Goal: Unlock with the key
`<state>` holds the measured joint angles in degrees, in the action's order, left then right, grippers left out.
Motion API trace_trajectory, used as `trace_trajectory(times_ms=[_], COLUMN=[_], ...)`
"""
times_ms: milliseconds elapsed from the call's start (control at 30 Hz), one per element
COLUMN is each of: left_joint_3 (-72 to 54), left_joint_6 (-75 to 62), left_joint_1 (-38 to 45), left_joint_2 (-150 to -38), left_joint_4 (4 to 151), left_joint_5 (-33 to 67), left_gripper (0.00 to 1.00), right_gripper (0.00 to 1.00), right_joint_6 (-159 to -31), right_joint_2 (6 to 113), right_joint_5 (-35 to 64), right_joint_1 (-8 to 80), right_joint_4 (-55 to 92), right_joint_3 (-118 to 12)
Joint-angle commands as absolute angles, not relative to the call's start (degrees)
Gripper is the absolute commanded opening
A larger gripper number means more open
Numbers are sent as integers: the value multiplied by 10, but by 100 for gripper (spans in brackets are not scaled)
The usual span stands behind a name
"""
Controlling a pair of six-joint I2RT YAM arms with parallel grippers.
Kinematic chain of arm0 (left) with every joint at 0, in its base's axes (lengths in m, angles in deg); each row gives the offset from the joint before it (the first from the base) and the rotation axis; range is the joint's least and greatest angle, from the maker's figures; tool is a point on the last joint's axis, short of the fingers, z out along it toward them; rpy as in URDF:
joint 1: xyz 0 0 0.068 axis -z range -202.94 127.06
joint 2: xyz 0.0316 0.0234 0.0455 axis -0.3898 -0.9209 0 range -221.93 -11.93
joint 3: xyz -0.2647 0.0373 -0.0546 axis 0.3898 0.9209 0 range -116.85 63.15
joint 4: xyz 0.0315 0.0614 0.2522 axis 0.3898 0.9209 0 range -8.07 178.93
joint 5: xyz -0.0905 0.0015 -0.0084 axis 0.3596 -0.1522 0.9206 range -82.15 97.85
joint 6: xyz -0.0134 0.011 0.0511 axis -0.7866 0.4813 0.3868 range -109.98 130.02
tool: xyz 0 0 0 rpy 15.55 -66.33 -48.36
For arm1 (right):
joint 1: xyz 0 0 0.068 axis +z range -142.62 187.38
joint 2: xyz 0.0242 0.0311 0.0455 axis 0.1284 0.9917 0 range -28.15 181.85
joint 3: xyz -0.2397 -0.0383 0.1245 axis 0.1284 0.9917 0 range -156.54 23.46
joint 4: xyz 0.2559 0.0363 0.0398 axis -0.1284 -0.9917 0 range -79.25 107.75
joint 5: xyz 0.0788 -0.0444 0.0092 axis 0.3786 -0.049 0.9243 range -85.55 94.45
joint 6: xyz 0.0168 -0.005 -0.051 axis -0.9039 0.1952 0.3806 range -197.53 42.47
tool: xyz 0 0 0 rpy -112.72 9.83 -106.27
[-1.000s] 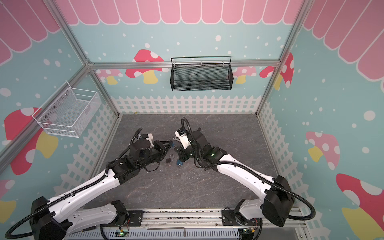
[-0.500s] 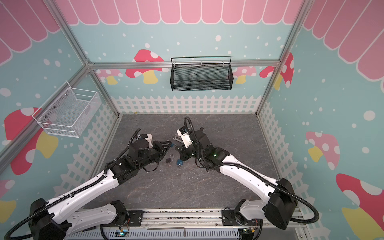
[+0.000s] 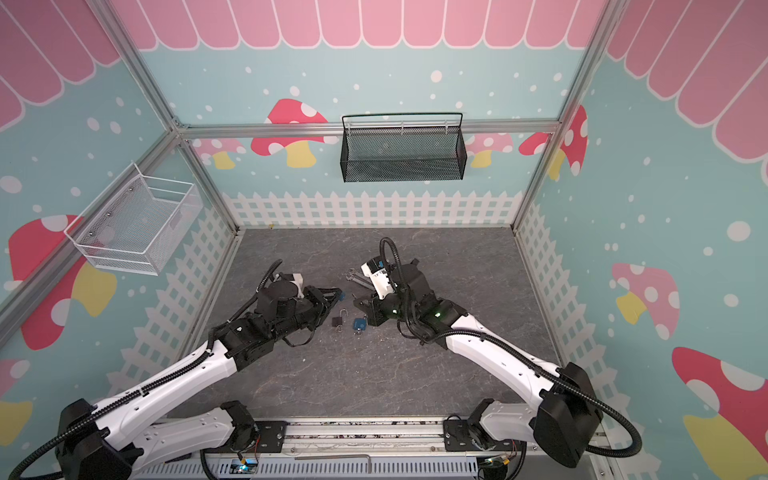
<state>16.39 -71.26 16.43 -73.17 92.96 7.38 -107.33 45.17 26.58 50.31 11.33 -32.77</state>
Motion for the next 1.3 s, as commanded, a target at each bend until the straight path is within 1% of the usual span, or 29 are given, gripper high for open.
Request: trace_trajectory(times_ms=[0,67,167,400,533,833,1267], left_joint_3=[163,161,162,163,164,165,162], left_joint_6=[-749,-752,-759,-761,-761,-757,-751], left_joint_1=[161,161,161,160,160,158,158], left_joint_2=[-729,-730,-730,-730,-731,-731,-732], left_joint_4=[935,943,955,954,951,953,960], left_joint_5=[99,100,97,98,97,96,90], left_gripper=[0,0,0,0,0,0,0], right_gripper=[0,0,0,0,0,0,0], right_joint_6=[-1092,-1092,-1085,-1081,-1086,-1088,-1084], right_joint_2=[470,481,488,502,513,493,499], right_joint_5=[318,330,309,294,308,304,327], right_joint_1=[502,502,502,502,502,503,504], right_joint_4=[154,168,165,157,158,157,157], right_joint_3=[-315,-314,-318,-330,-336,-340,-353])
